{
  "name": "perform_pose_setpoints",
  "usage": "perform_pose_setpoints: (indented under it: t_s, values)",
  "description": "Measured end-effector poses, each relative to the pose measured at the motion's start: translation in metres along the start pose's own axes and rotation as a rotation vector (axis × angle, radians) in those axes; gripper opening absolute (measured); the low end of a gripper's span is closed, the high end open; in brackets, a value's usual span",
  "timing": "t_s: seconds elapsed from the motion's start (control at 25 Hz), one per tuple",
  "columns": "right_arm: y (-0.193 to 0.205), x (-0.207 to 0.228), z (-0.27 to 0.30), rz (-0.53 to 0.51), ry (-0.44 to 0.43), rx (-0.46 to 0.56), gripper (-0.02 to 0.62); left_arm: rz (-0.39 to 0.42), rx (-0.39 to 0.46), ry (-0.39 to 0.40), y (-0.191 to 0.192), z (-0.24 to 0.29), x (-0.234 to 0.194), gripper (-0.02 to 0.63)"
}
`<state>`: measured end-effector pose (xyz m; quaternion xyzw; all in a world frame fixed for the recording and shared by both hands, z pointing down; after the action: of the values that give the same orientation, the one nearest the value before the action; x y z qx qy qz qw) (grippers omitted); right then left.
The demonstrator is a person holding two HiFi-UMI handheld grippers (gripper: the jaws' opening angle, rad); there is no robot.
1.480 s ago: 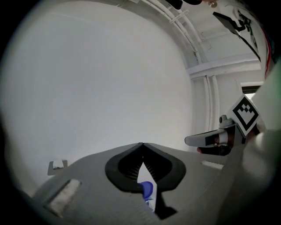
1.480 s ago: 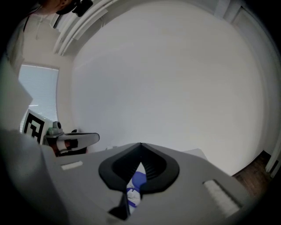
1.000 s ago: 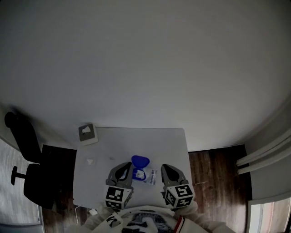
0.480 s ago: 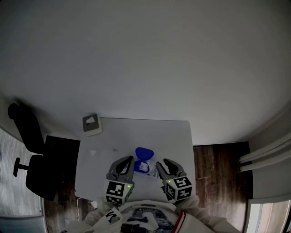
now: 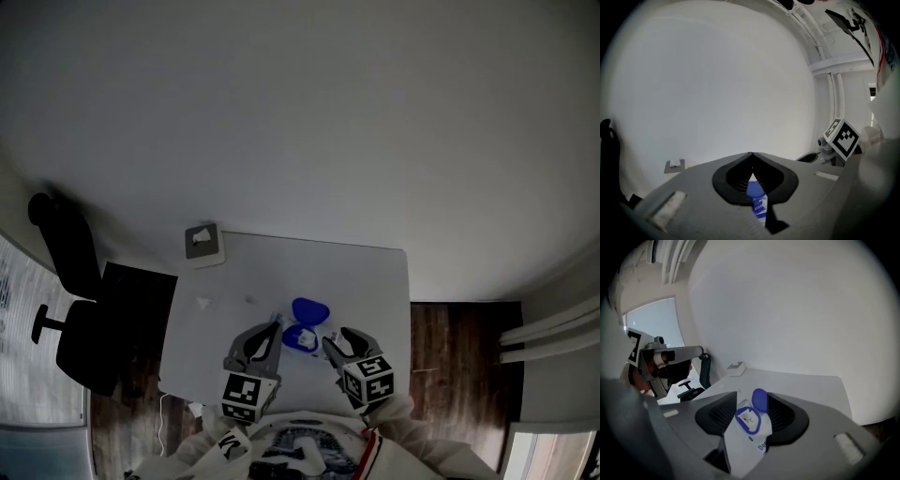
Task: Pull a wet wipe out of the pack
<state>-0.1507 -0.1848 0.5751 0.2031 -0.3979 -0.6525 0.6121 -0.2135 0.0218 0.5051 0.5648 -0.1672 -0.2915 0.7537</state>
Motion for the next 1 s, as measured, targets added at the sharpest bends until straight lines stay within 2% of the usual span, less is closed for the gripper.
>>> perform_pose_setpoints:
  t_s: [0.52, 0.84, 1.0]
  values:
    - [0.033, -0.002, 0.058, -0.170, -0.094, -0.172, 0.186, -0.017, -0.035, -0.102, 0.012, -0.025, -0.007, 0.005]
    - [0.052, -0.001, 0.093, -0.254, -0.121, -0.254, 0.179, -0.036, -0.022, -0.126, 0.010, -0.035, -0.001, 0.005]
    - [0.056, -0.003, 0.103, -0.265, -0.134, -0.295, 0.176, -0.035, -0.019, -0.137, 0.005, -0.039, -0.001, 0.005]
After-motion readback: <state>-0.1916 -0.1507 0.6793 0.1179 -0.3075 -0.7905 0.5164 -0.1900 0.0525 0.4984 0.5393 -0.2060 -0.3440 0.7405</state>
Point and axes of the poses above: the fingertips, and each gripper's own axes: z forward along the fingers, x to its right, y out of its underside, the point moved 9 cm from there along -z, backward along the fingers, and after that the axes turned 3 degrees about y, right-handed, at the moved point
